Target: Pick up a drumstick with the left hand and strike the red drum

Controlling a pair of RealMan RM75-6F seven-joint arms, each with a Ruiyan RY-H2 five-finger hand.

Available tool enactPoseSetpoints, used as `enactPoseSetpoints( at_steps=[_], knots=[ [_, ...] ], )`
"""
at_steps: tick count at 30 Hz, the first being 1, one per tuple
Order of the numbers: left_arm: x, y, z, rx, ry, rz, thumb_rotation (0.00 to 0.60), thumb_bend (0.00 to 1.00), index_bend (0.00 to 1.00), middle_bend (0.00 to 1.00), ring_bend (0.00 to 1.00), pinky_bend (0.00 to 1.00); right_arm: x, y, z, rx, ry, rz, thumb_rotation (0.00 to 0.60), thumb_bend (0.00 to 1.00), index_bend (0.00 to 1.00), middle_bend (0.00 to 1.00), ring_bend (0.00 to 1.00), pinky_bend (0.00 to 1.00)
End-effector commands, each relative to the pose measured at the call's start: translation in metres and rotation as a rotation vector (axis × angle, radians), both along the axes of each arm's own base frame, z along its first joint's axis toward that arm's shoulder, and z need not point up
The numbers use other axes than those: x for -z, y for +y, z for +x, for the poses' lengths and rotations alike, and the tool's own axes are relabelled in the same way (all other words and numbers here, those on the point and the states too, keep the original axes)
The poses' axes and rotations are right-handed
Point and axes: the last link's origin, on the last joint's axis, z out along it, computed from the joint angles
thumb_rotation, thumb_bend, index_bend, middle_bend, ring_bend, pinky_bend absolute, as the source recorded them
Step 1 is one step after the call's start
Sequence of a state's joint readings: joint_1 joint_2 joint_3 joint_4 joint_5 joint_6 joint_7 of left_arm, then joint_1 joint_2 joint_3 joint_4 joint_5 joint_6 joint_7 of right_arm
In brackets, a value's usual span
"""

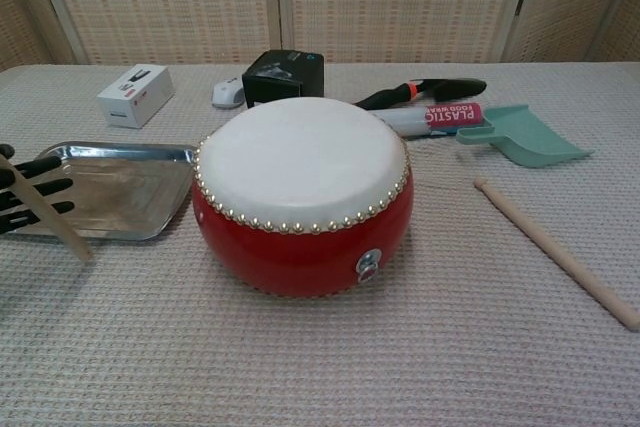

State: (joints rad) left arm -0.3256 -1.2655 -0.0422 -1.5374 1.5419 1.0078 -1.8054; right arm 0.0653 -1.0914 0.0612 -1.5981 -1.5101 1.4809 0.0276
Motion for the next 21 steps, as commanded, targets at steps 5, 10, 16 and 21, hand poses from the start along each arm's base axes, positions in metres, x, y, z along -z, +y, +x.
enactPoseSetpoints(
  at_steps=[5, 10, 16, 21],
  knots=[
    [0.002, 0.015, -0.023, -0.079, -0.119, -0.081, 0.6, 0.36, 0.59, 0.45, 0.35, 0.32, 0.001, 0.001, 0.0, 0.005, -0.002, 0.002, 0.6, 0.25, 0.09, 0.13, 0.0, 0.03],
    [0.008, 0.021, -0.034, -0.185, -0.15, -0.077, 0.6, 0.36, 0.58, 0.54, 0.48, 0.4, 0.0, 0.002, 0.0, 0.007, -0.001, 0.001, 0.6, 0.25, 0.09, 0.13, 0.0, 0.03],
    [0.009, 0.022, -0.039, -0.229, -0.16, -0.046, 0.6, 0.37, 0.56, 0.58, 0.51, 0.46, 0.0, 0.002, 0.0, 0.008, -0.004, 0.003, 0.6, 0.25, 0.09, 0.13, 0.0, 0.03],
    [0.014, 0.018, -0.038, -0.177, -0.083, -0.015, 0.6, 0.37, 0.53, 0.58, 0.53, 0.51, 0.001, 0.002, -0.001, 0.009, -0.005, 0.006, 0.6, 0.25, 0.09, 0.13, 0.0, 0.03]
  ],
)
